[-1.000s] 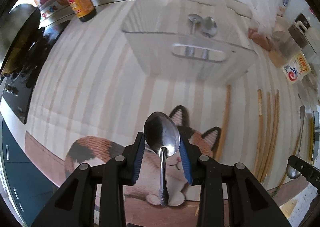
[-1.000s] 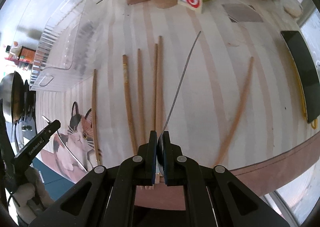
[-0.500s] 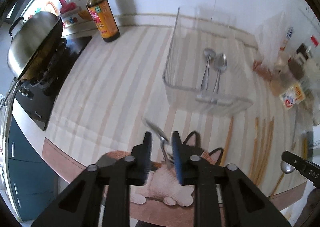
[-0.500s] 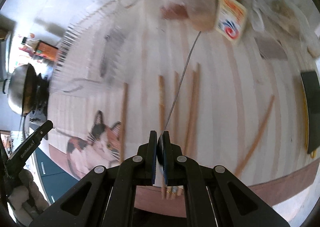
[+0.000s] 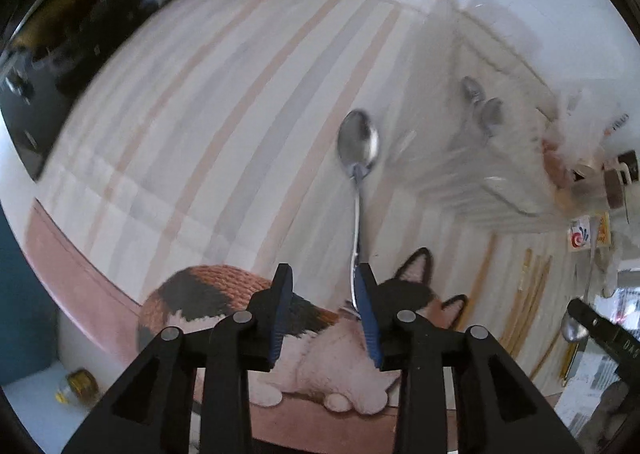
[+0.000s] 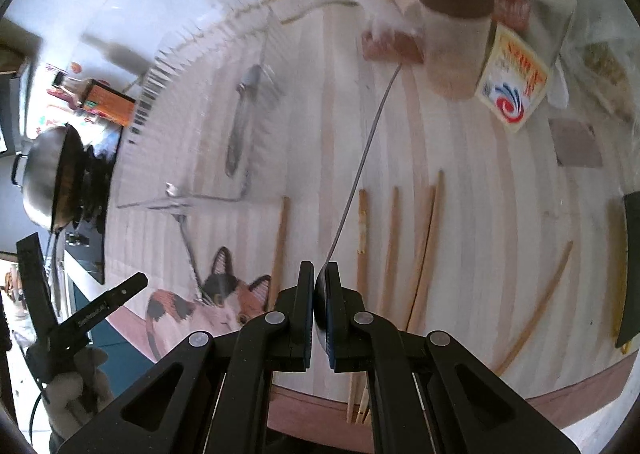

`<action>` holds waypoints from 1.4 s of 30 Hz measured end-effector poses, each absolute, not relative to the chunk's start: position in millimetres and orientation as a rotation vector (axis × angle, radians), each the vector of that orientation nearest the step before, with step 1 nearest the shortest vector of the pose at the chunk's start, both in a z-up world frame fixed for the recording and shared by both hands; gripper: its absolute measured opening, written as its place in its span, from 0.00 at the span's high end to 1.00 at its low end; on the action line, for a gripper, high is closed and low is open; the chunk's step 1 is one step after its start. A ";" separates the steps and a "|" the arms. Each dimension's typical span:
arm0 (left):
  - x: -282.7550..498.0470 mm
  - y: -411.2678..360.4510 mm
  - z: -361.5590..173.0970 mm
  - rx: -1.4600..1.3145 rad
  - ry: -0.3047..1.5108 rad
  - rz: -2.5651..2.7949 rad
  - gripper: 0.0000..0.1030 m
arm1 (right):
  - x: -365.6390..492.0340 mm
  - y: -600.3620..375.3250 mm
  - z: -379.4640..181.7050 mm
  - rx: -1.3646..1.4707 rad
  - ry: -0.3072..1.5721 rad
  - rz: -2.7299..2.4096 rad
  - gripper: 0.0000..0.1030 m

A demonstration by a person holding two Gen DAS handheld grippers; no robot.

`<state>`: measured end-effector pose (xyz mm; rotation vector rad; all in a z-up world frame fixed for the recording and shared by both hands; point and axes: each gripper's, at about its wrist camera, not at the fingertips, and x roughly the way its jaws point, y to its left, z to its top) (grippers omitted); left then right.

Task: Organize utensils
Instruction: 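Lift the spoon and skewer and carry both toward the clear tray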

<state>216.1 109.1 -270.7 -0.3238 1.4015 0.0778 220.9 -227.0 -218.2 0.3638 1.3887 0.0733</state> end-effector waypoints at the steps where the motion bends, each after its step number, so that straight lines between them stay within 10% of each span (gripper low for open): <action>1: 218.5 109.3 -277.2 -0.340 1.410 0.075 0.72 | 220.6 -227.4 -222.7 0.365 1.394 0.065 0.95; 10: 237.6 57.3 -314.5 -0.158 1.394 0.060 0.71 | 223.3 -231.6 -264.0 0.331 1.455 -0.038 0.95; 13: 238.4 46.3 -314.3 -0.077 1.381 0.082 0.93 | 222.2 -232.4 -270.6 0.319 1.465 -0.058 0.95; 25: 170.4 85.4 -299.1 -0.176 1.450 0.016 1.00 | 211.9 -226.7 -269.4 0.309 1.467 -0.029 0.95; 30: 175.8 104.6 -295.8 -0.313 1.413 0.025 0.88 | 207.8 -220.7 -273.4 0.295 1.471 -0.020 0.95; 32: 195.5 106.1 -294.1 -0.323 1.381 0.031 0.64 | 208.2 -220.1 -275.5 0.295 1.474 -0.029 0.95; 37: 243.8 89.5 -306.3 -0.176 1.377 0.077 0.64 | 206.7 -224.9 -277.1 0.298 1.472 -0.069 0.95; 42: 250.3 76.0 -305.4 -0.055 1.337 0.080 0.96 | 204.0 -236.7 -276.5 0.318 1.465 -0.103 0.95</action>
